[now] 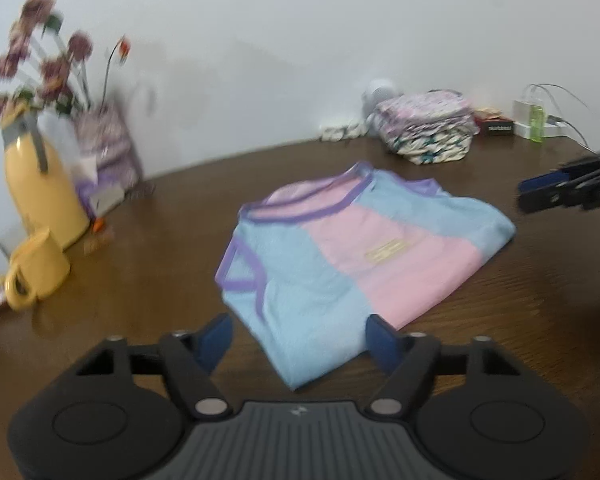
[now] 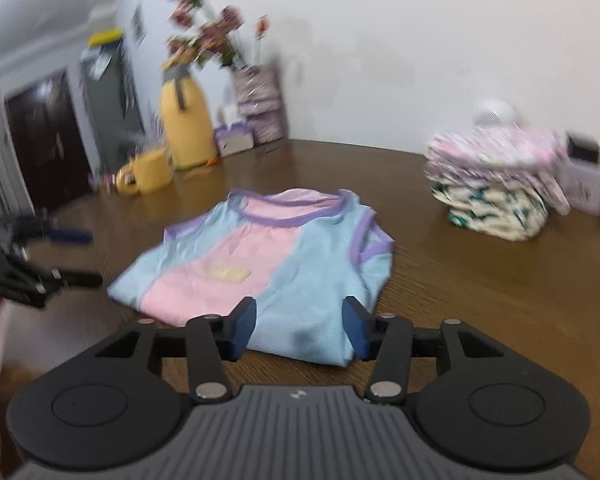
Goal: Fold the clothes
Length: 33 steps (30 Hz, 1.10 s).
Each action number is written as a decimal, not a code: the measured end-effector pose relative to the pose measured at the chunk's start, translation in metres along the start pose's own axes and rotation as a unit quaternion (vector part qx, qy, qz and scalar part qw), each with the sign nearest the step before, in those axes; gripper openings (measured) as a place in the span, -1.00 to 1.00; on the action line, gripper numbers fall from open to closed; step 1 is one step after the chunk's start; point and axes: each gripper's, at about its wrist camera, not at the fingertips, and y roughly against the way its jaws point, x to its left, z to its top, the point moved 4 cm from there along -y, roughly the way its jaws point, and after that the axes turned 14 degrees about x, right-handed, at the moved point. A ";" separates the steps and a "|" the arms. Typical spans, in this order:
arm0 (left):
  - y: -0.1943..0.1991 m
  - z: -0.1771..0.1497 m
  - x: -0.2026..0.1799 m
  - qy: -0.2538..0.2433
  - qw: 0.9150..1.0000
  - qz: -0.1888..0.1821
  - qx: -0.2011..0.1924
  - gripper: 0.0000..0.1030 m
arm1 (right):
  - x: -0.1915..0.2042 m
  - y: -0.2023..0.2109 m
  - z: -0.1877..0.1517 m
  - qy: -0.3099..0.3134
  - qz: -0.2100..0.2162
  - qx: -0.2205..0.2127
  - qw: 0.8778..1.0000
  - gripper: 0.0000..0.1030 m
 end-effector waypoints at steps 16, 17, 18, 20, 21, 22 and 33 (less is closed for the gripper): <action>-0.072 0.032 -0.010 -0.020 0.996 -0.005 0.087 -0.61 | 0.005 -0.054 0.012 -0.003 -0.018 0.102 0.995 -0.44; -0.069 0.029 -0.013 -0.030 0.996 -0.003 0.088 -0.61 | 0.008 -0.050 0.009 -0.002 -0.017 0.105 0.994 -0.44; -0.067 0.026 -0.015 -0.040 0.995 -0.001 0.088 -0.61 | 0.013 -0.046 0.004 0.002 -0.019 0.107 0.994 -0.44; -0.057 0.016 -0.023 -0.060 0.994 0.003 0.090 -0.67 | 0.023 -0.036 -0.007 0.007 -0.019 0.112 0.993 -0.44; -0.052 0.010 -0.027 -0.068 0.993 0.004 0.092 -0.68 | 0.029 -0.031 -0.012 0.008 -0.018 0.114 0.993 -0.44; -0.047 0.004 -0.032 -0.076 0.993 0.006 0.092 -0.72 | 0.035 -0.024 -0.019 0.008 -0.018 0.115 0.993 -0.44; -0.013 -0.027 -0.047 -0.091 0.992 0.011 0.083 -0.65 | 0.073 0.021 -0.056 -0.008 -0.008 0.096 0.995 -0.40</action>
